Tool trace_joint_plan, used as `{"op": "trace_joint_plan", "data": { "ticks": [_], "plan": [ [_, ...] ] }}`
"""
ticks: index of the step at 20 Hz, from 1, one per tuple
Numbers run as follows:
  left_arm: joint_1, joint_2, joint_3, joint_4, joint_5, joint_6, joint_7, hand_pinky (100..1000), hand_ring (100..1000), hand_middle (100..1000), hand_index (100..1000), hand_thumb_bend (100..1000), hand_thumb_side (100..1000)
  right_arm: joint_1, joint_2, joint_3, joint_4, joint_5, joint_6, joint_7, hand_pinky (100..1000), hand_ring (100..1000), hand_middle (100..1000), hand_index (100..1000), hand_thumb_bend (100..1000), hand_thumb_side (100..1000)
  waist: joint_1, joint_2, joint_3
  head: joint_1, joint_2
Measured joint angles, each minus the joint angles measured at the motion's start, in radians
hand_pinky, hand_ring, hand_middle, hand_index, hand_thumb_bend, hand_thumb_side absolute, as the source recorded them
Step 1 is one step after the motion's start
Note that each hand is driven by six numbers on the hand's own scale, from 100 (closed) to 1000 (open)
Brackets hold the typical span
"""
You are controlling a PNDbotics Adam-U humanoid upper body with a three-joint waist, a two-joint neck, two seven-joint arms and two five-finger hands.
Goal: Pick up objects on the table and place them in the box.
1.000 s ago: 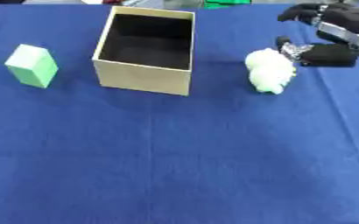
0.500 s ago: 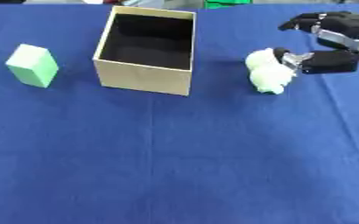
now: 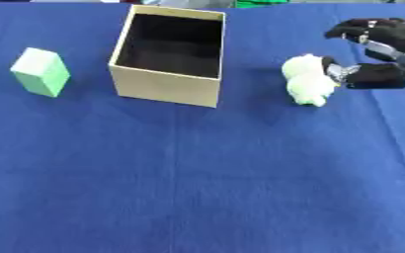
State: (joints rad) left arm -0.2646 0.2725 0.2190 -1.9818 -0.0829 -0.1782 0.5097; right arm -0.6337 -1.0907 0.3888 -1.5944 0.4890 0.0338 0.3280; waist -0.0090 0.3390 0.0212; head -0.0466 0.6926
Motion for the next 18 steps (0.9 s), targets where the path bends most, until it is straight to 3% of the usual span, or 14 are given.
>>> {"op": "trace_joint_plan", "data": {
  "ticks": [5,8,18],
  "plan": [
    [0.0,0.0,0.0,0.0,0.0,0.0,-0.001,779,664,624,780,261,957,0.001,0.003,0.0,-0.001,-0.032,0.011,0.007,980,1000,937,1000,100,1000,0.0,0.001,0.001,0.0,0.0],
    [-0.001,0.0,0.0,0.0,0.0,0.0,-0.001,779,660,622,779,261,955,0.009,0.003,0.004,-0.007,-0.042,0.01,0.005,977,1000,947,1000,206,1000,0.0,0.001,0.002,0.0,0.0],
    [-0.001,0.0,0.0,0.0,0.0,-0.001,-0.002,778,654,618,774,252,941,0.009,0.024,0.024,0.027,0.013,0.006,0.002,984,1000,954,1000,195,1000,0.001,0.007,0.004,0.0,-0.001]
  ]
}}
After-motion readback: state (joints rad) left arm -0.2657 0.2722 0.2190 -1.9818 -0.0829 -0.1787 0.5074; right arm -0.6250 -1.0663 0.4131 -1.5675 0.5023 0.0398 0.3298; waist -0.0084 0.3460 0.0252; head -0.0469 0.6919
